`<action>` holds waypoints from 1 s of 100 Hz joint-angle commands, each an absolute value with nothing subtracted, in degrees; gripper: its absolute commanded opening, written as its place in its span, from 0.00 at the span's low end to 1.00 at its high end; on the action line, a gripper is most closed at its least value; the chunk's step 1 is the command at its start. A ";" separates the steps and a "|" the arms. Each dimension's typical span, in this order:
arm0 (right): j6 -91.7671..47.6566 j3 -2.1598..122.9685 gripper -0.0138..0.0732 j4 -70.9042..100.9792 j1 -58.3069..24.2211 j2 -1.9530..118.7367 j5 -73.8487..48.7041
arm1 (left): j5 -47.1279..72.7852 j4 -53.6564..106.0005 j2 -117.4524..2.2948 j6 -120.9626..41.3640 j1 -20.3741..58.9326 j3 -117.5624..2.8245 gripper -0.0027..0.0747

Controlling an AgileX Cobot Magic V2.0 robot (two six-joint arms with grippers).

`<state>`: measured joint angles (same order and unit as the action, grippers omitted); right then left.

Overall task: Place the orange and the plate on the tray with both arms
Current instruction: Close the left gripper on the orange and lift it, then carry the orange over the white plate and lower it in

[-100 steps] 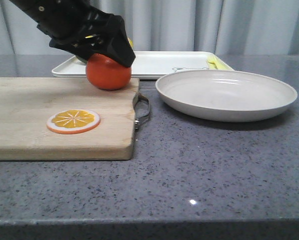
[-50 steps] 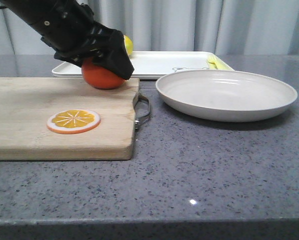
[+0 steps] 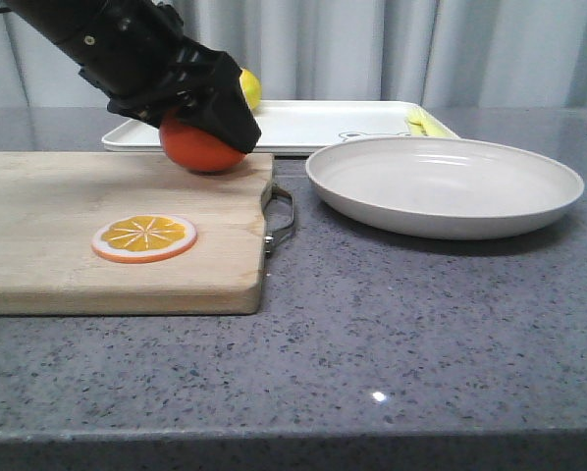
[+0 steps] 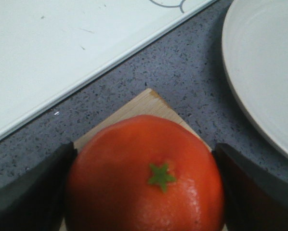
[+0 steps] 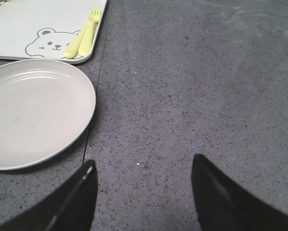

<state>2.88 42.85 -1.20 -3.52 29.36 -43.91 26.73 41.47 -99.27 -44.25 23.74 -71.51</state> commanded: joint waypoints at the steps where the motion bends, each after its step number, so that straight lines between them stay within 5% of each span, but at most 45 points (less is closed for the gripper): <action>1: 2.44 44.86 0.67 -2.16 -3.54 30.04 -39.85 | 27.14 43.02 -95.34 -44.49 23.94 -74.29 0.33; 100: 2.44 44.86 0.67 -2.17 -3.54 30.04 -39.91 | 25.26 41.29 -106.59 -44.49 41.68 -90.01 0.33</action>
<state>2.88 42.85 -1.33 -3.52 29.36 -43.76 29.07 40.13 -108.86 -44.38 40.98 -87.71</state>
